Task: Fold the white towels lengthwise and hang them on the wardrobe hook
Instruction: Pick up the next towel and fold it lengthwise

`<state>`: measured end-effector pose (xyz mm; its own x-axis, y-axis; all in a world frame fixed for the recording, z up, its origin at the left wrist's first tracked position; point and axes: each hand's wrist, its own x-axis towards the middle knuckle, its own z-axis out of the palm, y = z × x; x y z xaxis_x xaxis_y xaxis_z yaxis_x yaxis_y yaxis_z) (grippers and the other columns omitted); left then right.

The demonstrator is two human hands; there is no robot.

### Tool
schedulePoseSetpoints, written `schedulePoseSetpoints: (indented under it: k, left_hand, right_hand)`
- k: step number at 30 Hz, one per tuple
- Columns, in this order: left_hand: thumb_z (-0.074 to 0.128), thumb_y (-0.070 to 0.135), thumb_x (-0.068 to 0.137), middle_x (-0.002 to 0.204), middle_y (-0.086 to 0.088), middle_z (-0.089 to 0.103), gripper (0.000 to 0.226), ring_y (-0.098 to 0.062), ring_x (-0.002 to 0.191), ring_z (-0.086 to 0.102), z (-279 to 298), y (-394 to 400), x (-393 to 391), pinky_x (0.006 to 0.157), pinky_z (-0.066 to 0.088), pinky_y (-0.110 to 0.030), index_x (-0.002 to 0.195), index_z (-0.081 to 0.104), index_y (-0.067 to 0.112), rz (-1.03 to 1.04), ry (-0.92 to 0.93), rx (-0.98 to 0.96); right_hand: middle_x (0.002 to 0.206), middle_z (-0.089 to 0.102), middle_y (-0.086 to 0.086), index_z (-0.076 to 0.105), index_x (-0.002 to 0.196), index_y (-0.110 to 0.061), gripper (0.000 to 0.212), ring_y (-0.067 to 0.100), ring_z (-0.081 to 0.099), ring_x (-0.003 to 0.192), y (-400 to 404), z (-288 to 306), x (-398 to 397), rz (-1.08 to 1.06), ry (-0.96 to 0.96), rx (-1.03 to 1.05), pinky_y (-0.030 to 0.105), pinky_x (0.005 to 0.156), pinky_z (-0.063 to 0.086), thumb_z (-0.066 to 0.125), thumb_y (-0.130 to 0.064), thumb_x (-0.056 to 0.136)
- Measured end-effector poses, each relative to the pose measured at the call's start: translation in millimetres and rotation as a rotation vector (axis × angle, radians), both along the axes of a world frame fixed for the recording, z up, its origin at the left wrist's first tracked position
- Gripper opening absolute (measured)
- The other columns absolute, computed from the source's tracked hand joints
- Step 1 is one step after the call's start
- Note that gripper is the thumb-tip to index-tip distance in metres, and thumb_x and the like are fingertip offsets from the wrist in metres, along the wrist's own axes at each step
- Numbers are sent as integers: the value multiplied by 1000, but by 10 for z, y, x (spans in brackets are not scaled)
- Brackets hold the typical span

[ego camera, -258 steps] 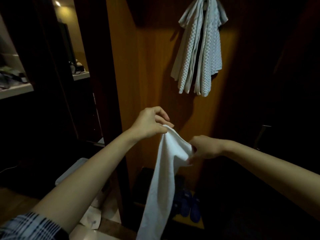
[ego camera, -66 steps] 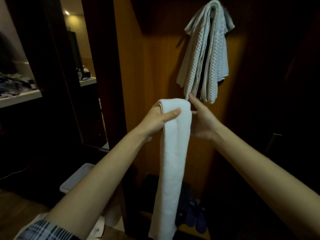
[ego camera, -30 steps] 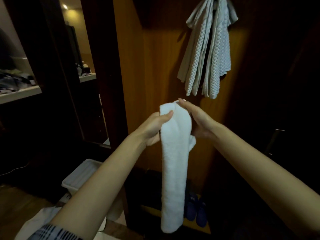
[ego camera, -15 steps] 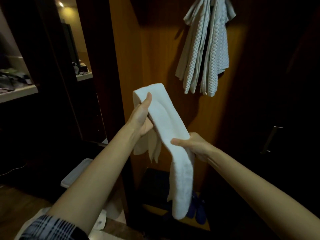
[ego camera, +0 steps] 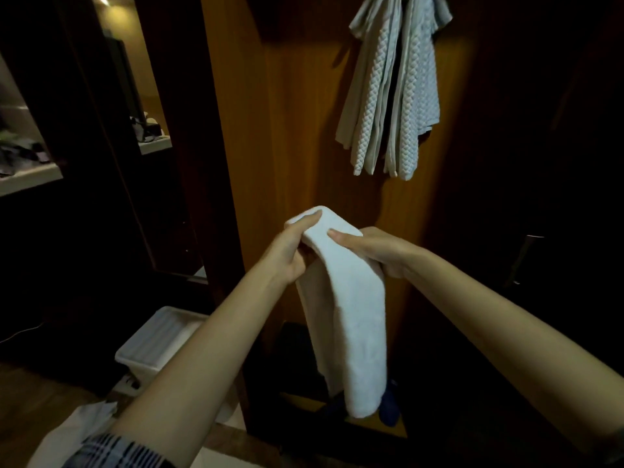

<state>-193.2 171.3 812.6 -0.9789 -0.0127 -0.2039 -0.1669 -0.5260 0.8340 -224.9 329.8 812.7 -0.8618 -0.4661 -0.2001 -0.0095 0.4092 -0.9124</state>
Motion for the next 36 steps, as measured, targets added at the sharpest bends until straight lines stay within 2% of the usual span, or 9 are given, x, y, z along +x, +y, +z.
schedulePoseSetpoints:
  k: [4,7,11,16,23,26,29,32,36]
  left_hand:
    - [64,7,86,98,-13,63,48,-22,88,63,86,54,-15,71,54,-30,130,46,3,72,24,24]
    - [60,1,87,85,-13,60,45,-19,75,61,176,85,-69,76,52,-30,129,46,-5,152,78,74]
    - [63,1,84,100,-18,60,47,-23,69,61,286,137,-120,70,54,-34,127,46,-5,284,29,119]
    - [60,3,83,74,-10,57,13,-22,63,60,339,139,-123,57,51,-30,81,47,3,405,-15,156]
    - [55,21,88,74,4,53,13,-10,67,51,295,63,-183,61,38,-26,93,49,12,589,33,-205]
    - [53,20,89,82,3,56,21,-11,73,54,355,-7,-163,75,40,-30,107,50,9,632,74,-229]
    - [53,22,92,95,-3,67,31,-16,88,62,363,-43,-146,82,47,-28,112,55,-1,682,131,-357]
    - [53,23,95,57,6,66,28,-3,69,66,337,25,-87,71,50,-14,77,58,1,653,235,-580]
    - [57,27,91,92,-15,69,31,-29,85,66,320,168,-82,79,54,-39,96,63,-3,566,315,-857]
  right_hand:
    - [93,73,3,65,99,-14,51,16,71,82,169,-168,25,59,-115,-155,29,71,56,66,-52,65]
    - [93,72,1,67,97,-12,58,14,70,82,299,-451,85,116,-176,-299,28,74,55,79,-52,57]
    - [91,73,-3,72,90,-17,50,11,68,85,323,-780,175,190,-228,-364,27,78,49,86,-44,50]
    - [112,68,5,59,118,-12,59,20,65,103,273,-1052,195,188,-391,-512,31,81,53,79,-26,64]
    - [96,73,2,60,108,-12,48,17,69,88,461,-1167,168,212,-415,-373,27,70,55,78,-29,67]
    - [86,73,2,57,112,-6,48,13,70,74,589,-1202,147,118,-434,-260,21,55,54,75,-23,71]
    - [90,68,10,49,128,-1,47,17,70,63,588,-1295,109,-341,-573,-575,25,49,56,64,-11,85]
    - [120,58,19,40,138,-5,50,29,69,91,526,-1359,81,-879,-743,-1097,33,75,58,54,-24,94]
    - [134,44,35,30,140,5,85,45,49,121,121,-1258,337,-591,-980,-1028,54,100,40,30,-64,91]
